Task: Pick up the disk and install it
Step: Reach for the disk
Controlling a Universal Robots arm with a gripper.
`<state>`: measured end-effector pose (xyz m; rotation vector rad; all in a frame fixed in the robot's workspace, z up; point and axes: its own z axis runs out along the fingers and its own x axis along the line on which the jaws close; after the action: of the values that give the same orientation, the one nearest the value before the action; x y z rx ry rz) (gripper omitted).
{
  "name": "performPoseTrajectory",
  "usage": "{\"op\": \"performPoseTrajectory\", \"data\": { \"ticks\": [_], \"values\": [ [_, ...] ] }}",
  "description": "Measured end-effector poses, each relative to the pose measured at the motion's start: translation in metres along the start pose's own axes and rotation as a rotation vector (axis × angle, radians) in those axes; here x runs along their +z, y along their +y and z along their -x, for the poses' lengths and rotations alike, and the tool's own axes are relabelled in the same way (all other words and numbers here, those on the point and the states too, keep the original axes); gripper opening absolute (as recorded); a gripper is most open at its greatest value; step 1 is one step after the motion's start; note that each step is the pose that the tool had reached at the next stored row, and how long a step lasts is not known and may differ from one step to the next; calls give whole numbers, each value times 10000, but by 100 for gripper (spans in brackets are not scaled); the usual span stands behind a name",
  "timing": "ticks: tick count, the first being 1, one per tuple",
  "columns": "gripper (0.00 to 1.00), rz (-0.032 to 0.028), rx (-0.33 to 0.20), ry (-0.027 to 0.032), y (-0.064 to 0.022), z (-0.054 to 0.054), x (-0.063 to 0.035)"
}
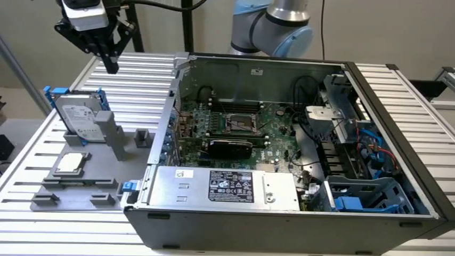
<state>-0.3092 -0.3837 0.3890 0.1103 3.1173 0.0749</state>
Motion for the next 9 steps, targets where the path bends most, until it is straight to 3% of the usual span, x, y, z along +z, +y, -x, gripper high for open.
{"op": "performPoseTrajectory", "data": {
  "ticks": [9],
  "values": [
    [0, -3, 2, 42, -4, -411, 14]
  ]
}}
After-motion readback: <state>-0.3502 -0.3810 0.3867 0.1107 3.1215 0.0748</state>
